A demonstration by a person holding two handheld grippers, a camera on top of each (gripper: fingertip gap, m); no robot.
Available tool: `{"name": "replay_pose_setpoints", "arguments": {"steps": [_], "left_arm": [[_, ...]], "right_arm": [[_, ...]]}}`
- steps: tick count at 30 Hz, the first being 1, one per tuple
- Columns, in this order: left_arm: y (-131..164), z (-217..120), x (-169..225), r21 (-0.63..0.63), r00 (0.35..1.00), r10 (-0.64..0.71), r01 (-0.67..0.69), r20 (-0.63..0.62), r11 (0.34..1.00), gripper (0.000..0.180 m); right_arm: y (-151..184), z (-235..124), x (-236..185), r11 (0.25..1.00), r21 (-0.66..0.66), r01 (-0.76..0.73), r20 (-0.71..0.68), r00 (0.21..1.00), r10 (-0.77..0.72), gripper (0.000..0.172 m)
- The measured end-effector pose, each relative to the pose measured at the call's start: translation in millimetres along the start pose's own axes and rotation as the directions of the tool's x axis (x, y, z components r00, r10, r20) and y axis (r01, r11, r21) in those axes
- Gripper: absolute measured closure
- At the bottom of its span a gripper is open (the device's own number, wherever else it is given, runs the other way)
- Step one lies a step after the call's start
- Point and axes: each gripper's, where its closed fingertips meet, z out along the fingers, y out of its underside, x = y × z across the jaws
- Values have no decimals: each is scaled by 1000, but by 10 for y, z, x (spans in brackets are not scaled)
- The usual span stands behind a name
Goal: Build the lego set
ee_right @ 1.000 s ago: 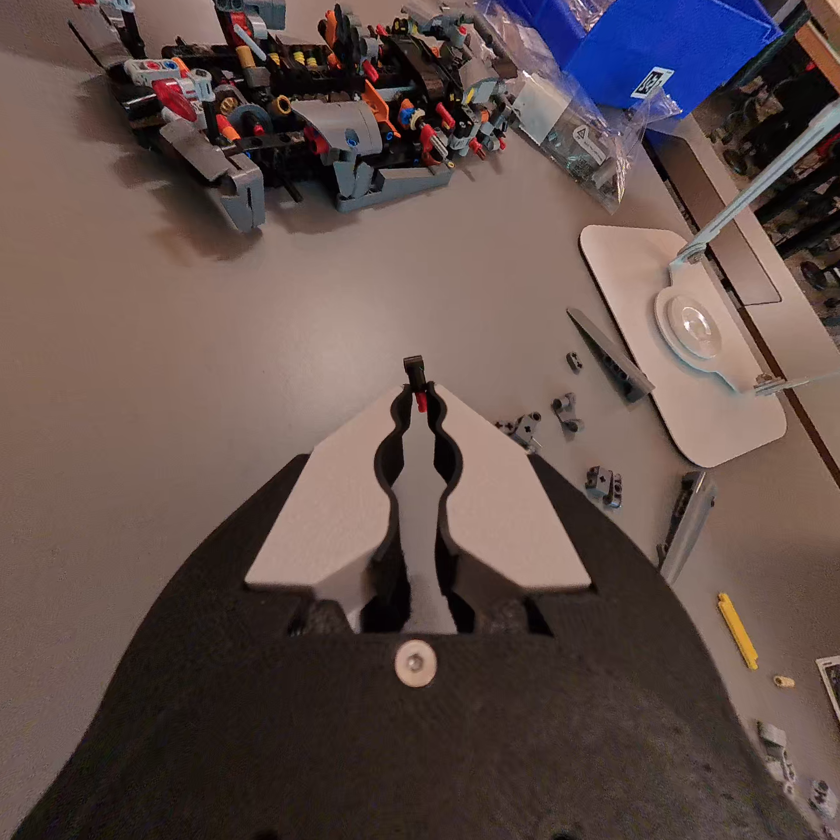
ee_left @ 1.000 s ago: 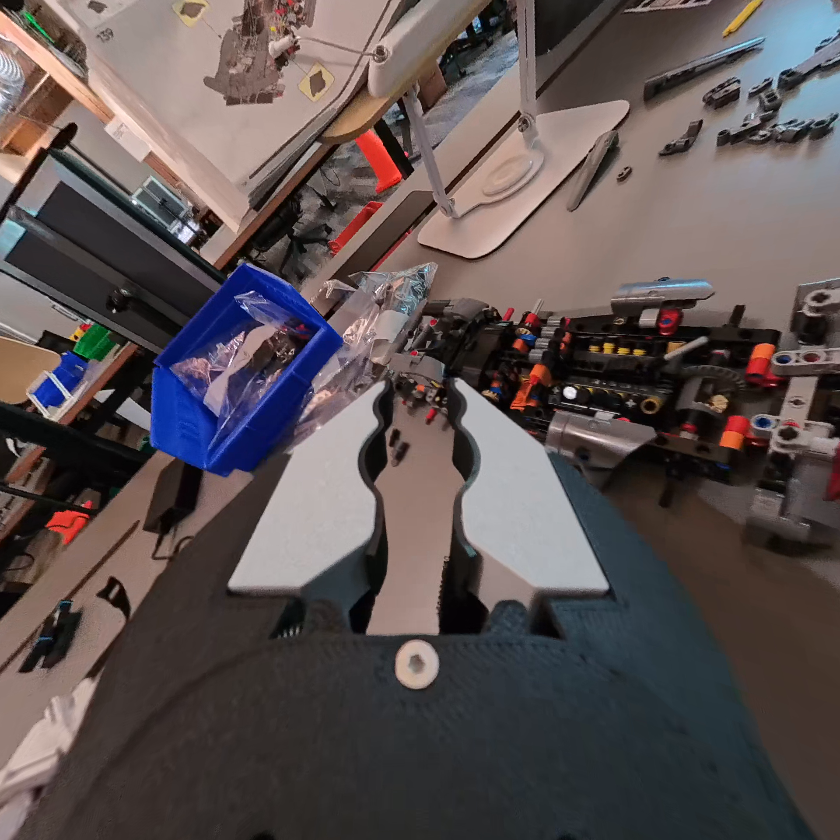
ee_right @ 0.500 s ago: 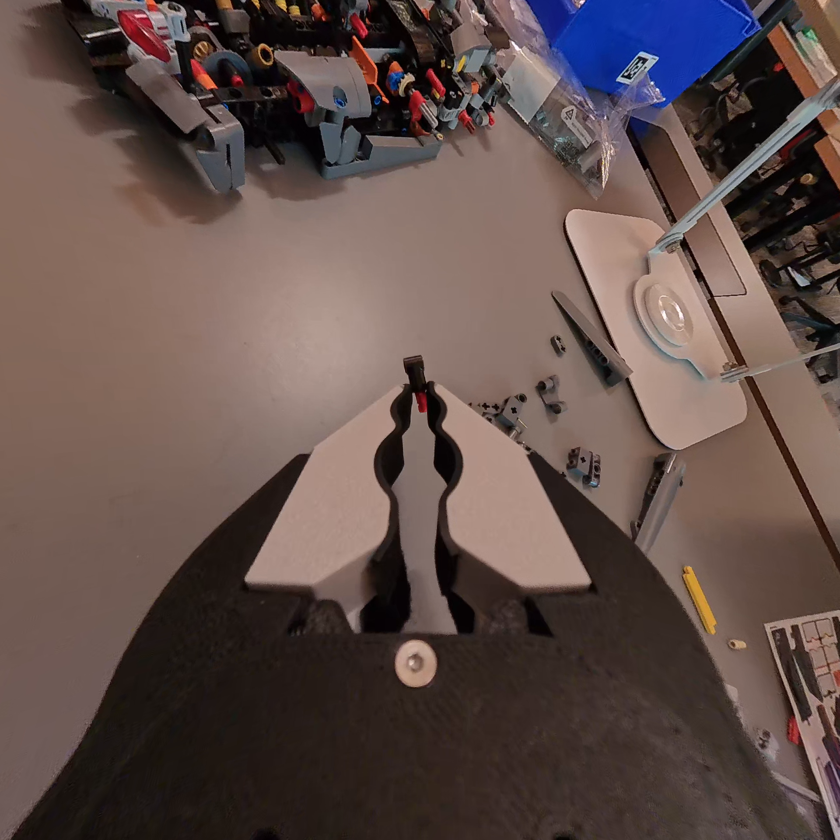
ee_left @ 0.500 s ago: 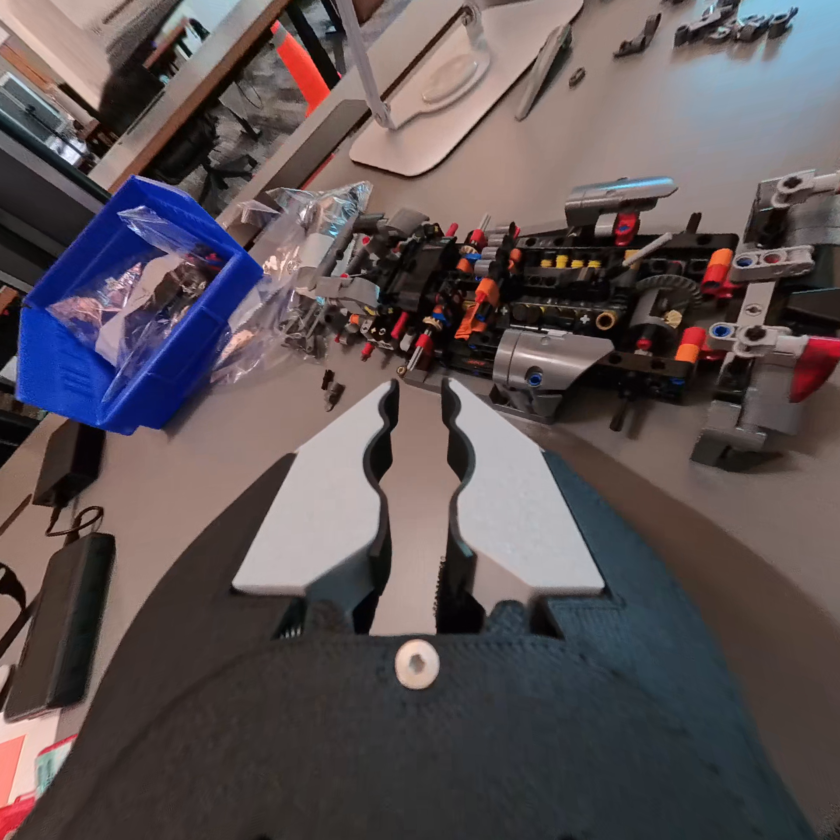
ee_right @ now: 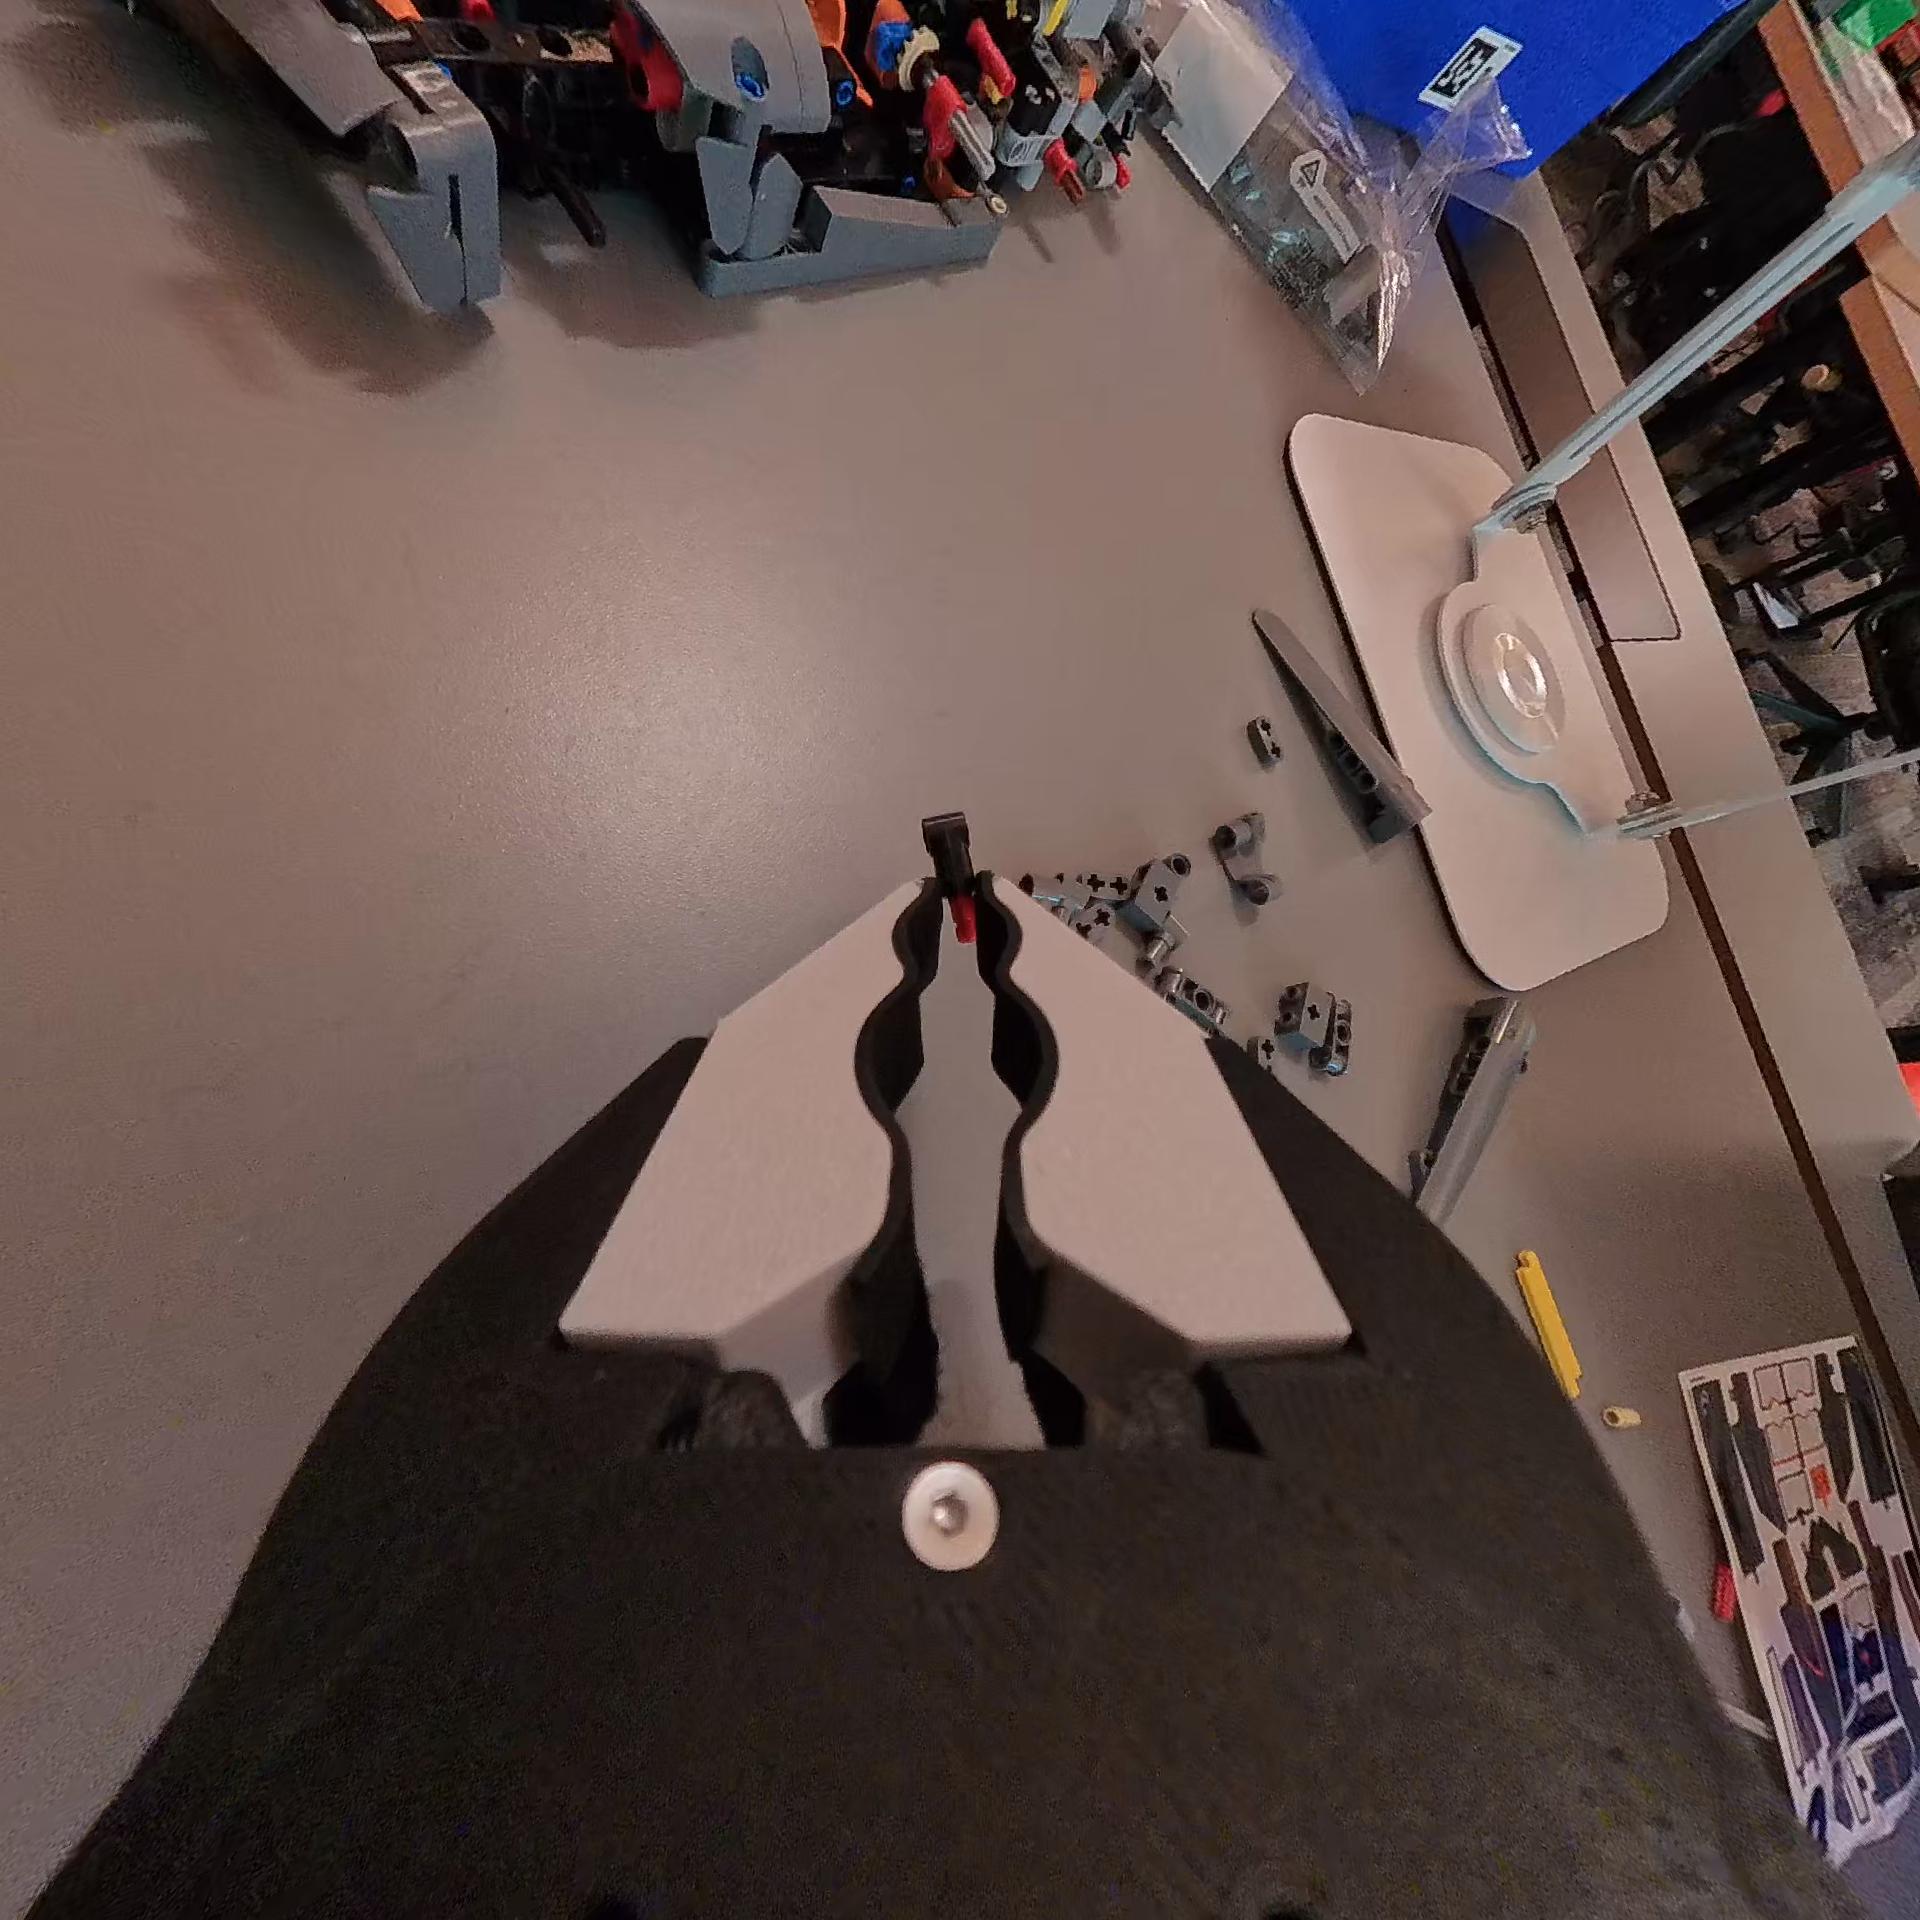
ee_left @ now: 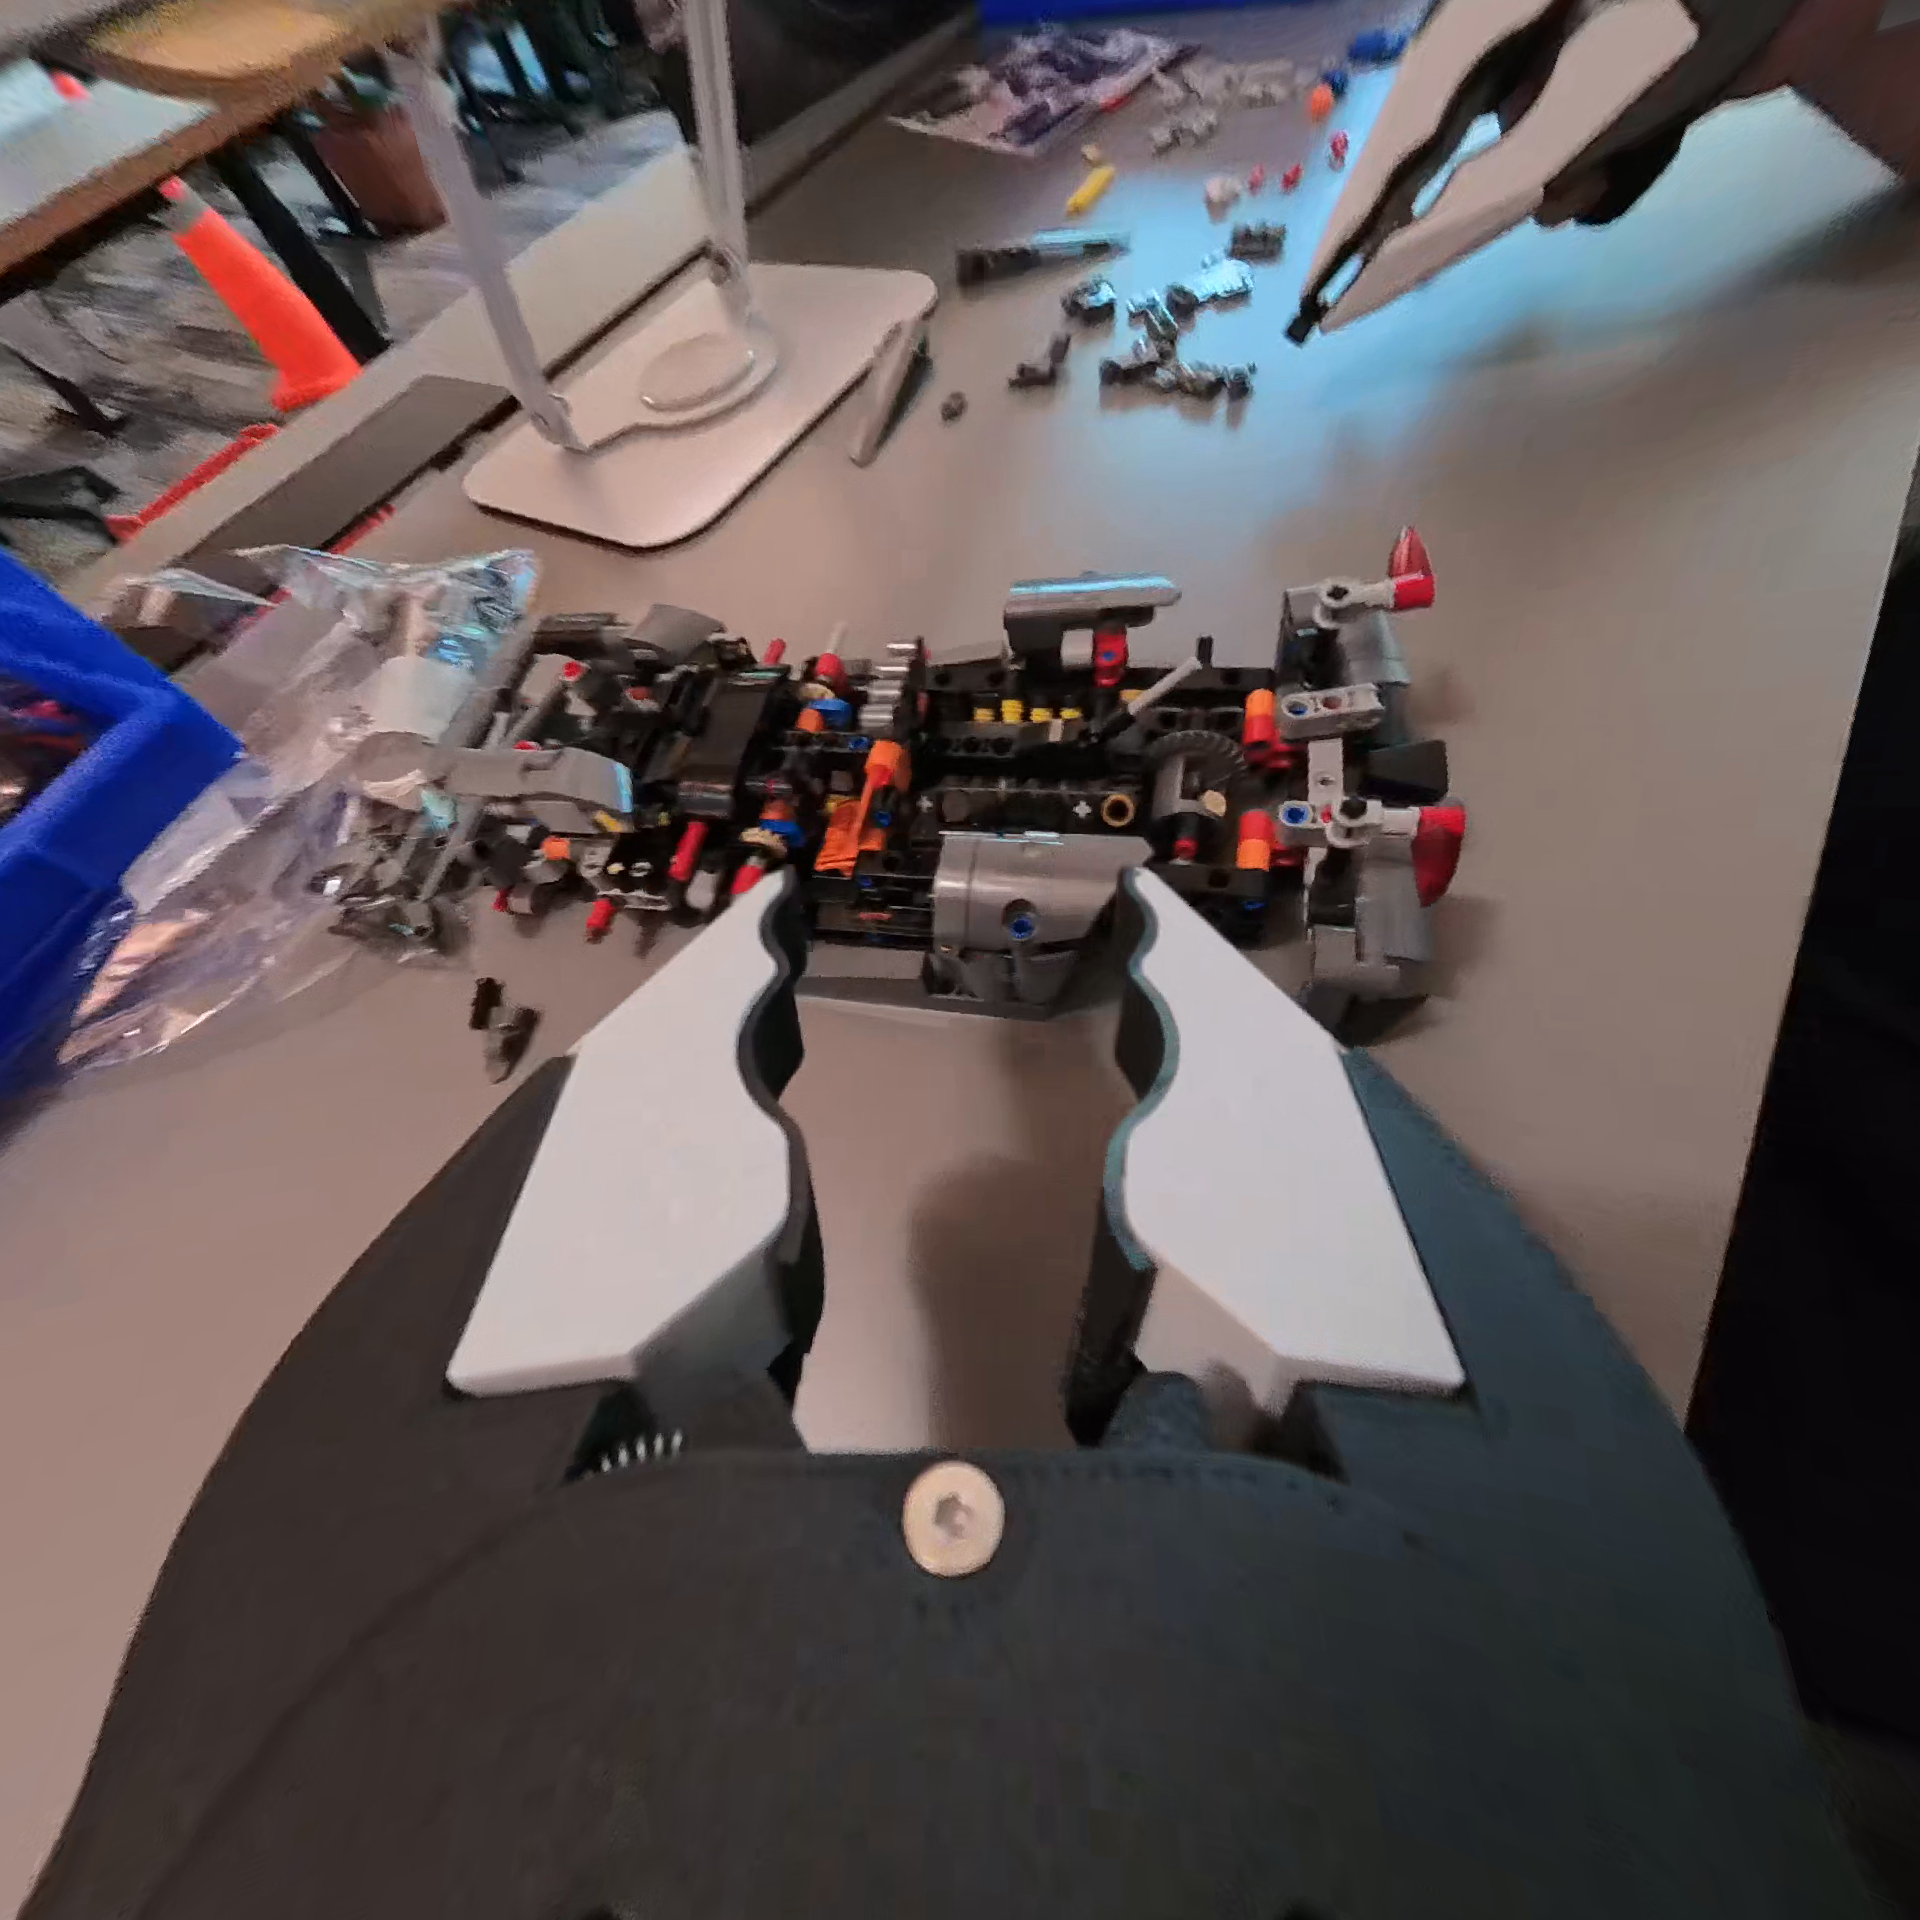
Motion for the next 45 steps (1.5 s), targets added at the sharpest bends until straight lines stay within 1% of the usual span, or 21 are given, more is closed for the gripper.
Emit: {"name": "replay_pose_setpoints", "arguments": {"steps": [2,4,9,14,17,23,28,30,33,35,36,38,40,42,44,45], "left_arm": [[96,120,78,-66,999,14,-16,-32,998,118],[170,201,115,-113,998,27,-33,-49,993,118],[202,284,143,-117,996,17,-27,-85,993,136],[191,298,191,-95,995,5,-14,-96,995,139],[175,307,242,-104,998,0,-8,-68,995,139],[102,392,398,-135,999,1,6,52,991,140],[-7,525,582,-143,991,-29,48,131,989,142],[-66,604,679,-144,986,-18,43,166,989,143],[-180,715,896,-132,990,13,6,144,991,144],[-281,671,926,-111,989,46,-30,139,993,139],[-328,610,886,-102,988,49,-35,146,994,139],[-448,422,680,-55,981,35,-25,189,998,143],[-481,207,318,-26,964,15,-8,264,1000,144],[-383,72,-59,-36,952,-9,21,305,999,142],[-164,73,-343,-95,955,-52,83,292,992,138],[-106,92,-469,-99,953,-52,85,297,992,137]], "right_arm": [[15,11,-4,1000,-8,3,0,1000,-3,168],[25,18,-4,1000,-12,4,1,1000,-4,168],[36,16,11,1000,-14,1,-5,1000,-1,168],[21,4,7,1000,-11,6,-8,1000,-6,168],[17,-1,7,1000,-12,7,-11,1000,-7,168],[-32,-87,87,1000,14,-16,-45,999,16,168],[-74,-157,126,999,37,-32,-60,998,35,168],[-90,-184,144,998,50,-40,-63,997,43,168],[-102,-220,173,997,63,-50,-74,996,54,168],[-101,-243,199,996,71,-60,-80,995,66,168],[-96,-252,211,995,74,-67,-82,994,73,168],[-80,-259,220,994,75,-75,-81,993,81,168],[-69,-262,194,993,80,-84,-66,994,89,168],[-43,-255,147,992,79,-94,-44,994,97,168],[6,-251,113,993,65,-95,-40,994,97,168],[26,-259,94,994,57,-93,-40,995,96,168]]}}
